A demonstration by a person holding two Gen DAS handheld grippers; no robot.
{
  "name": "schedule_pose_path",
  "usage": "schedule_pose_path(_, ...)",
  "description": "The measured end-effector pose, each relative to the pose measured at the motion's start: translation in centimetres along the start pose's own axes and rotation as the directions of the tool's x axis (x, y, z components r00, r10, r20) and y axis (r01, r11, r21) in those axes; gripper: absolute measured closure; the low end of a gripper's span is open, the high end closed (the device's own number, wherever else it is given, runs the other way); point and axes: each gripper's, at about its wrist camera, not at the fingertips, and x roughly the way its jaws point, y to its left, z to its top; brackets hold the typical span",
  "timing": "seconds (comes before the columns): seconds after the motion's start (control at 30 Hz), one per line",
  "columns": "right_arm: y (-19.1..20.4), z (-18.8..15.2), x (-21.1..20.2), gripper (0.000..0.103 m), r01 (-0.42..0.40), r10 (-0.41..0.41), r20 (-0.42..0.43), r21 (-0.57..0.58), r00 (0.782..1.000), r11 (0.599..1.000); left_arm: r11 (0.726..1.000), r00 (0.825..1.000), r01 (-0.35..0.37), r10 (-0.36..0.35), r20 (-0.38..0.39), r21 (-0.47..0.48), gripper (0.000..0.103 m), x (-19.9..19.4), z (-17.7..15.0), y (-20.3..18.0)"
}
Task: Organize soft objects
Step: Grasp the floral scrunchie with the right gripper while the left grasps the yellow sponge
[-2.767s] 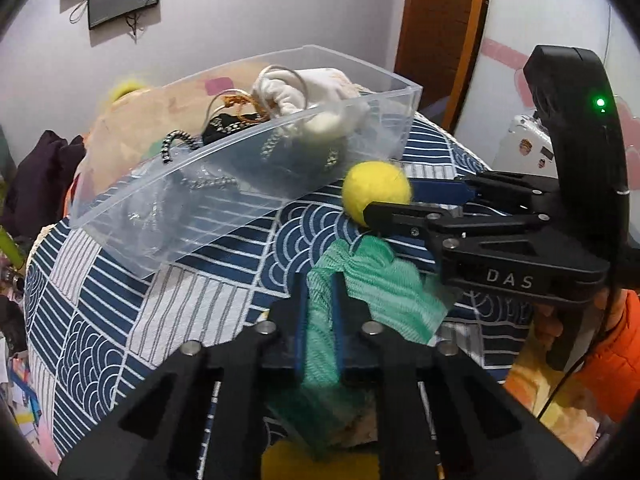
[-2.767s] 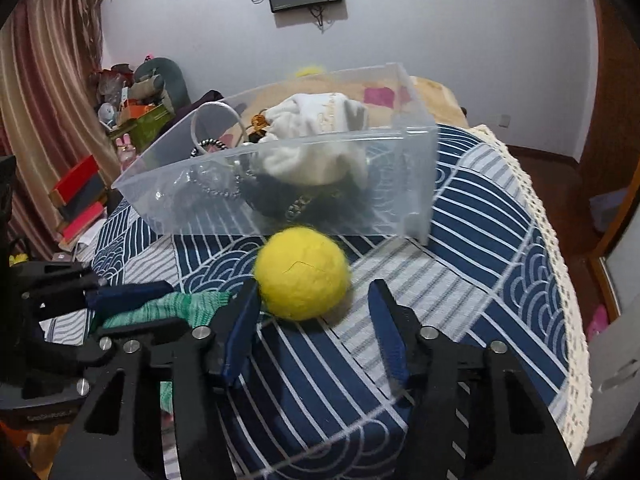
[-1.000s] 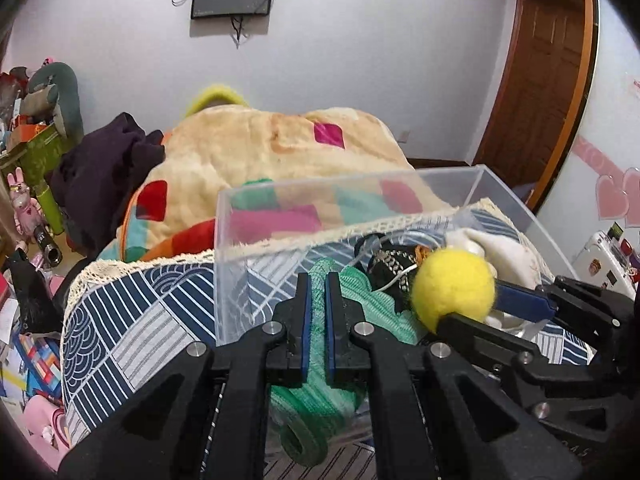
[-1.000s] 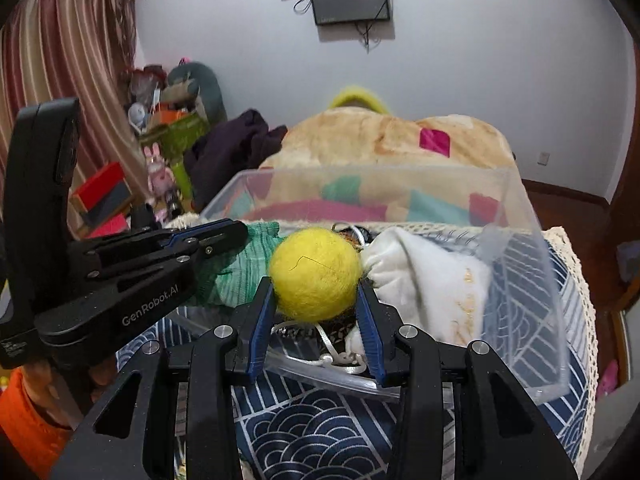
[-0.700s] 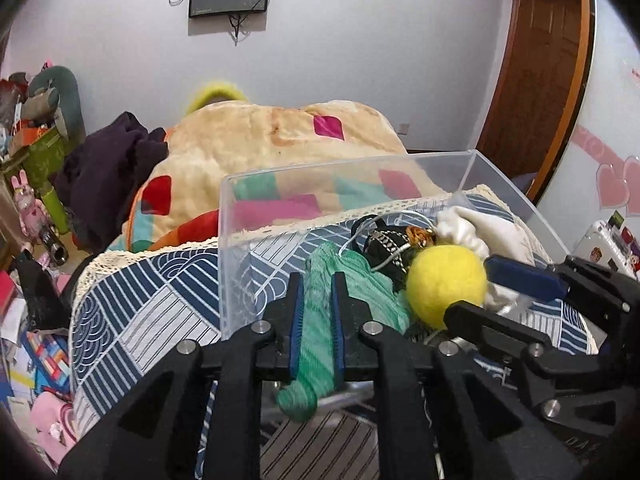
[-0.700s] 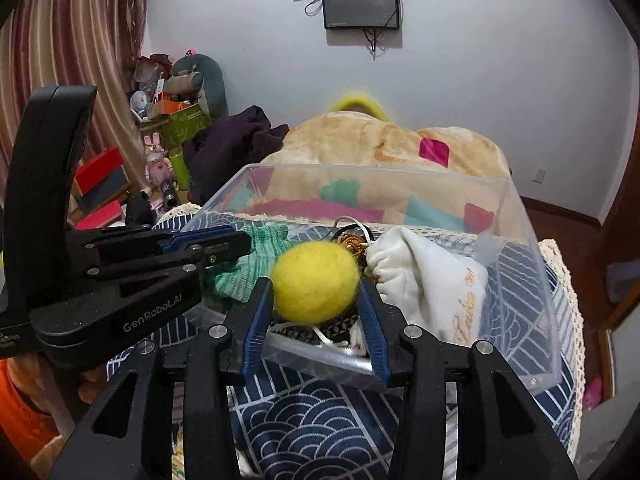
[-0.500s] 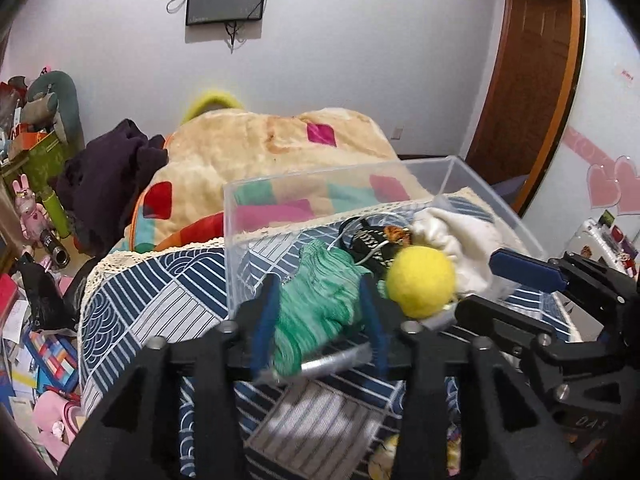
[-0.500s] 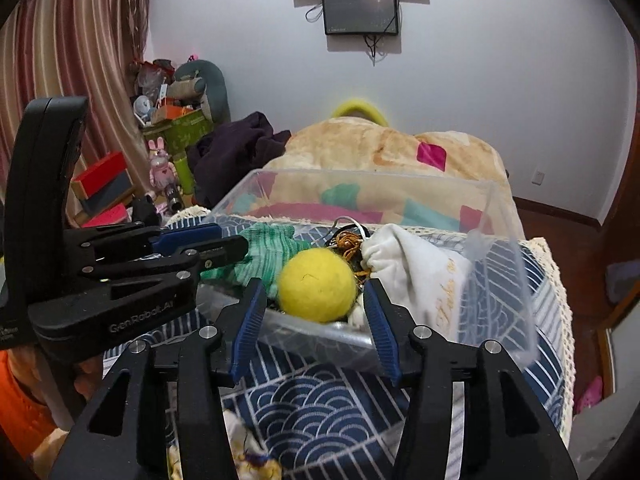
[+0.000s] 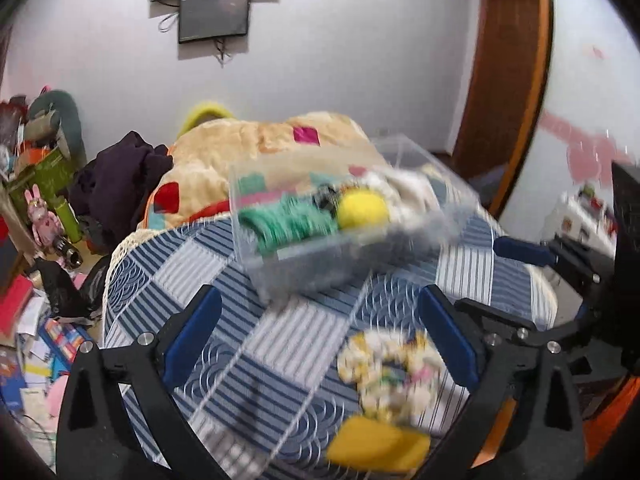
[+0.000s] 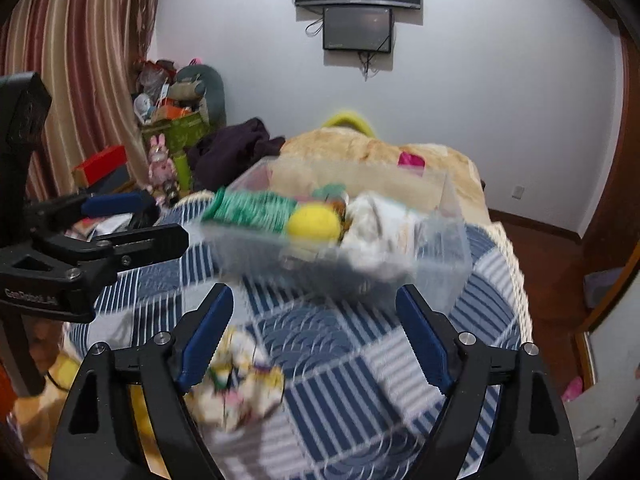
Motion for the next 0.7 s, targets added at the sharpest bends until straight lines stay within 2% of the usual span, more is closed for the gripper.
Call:
schedule_pose_path(0.2, 0.6, -4.1, 0.9, 0.022, -0.062, 0.065, -0.104, 0.032, 0.992, 0.998, 1.000, 0.996, 0.026, -0.025, -0.085, 0.008, 0.003, -0.1, -4.0, -1.2)
schedule_pose_path(0.4, 1.7, -5.5, 2.1, 0.028, -0.124, 0.133, -0.162, 0.062, 0.978, 0.990, 0.999, 0.989, 0.041, -0.045, -0.143, -0.035, 0.003, 0.0, -6.6, -0.4)
schedule_pose_path(0.57, 3.4, -5.5, 3.2, 0.039, -0.108, 0.107, -0.172, 0.005, 0.979, 0.994, 0.994, 0.985, 0.068, -0.081, -0.154, -0.086, 0.003, -0.1, -7.5, 0.6)
schedule_pose_path(0.6, 3.6, -5.6, 3.2, 0.045, -0.105, 0.103, -0.168, 0.001, 0.980, 0.995, 0.994, 0.984, 0.068, -0.081, -0.157, -0.086, 0.003, -0.1, -7.6, 0.6)
schedule_pose_path(0.63, 3.6, -5.6, 3.3, 0.056, -0.105, 0.104, -0.165, 0.000, 0.981, 0.994, 0.994, 0.984, 0.068, -0.080, -0.160, -0.082, 0.003, 0.0, -7.7, 0.5)
schedule_pose_path(0.67, 3.7, -5.6, 3.3, 0.063, -0.105, 0.104, -0.165, 0.002, 0.981, 0.995, 0.994, 0.983, 0.071, -0.083, -0.161, -0.079, 0.003, 0.0, -7.8, 0.5)
schedule_pose_path(0.7, 3.6, -5.7, 3.1, 0.076, -0.109, 0.110, -0.165, 0.012, 0.980, 0.994, 0.994, 0.983, 0.077, -0.088, -0.162, -0.077, 0.003, 0.1, -8.0, 0.3)
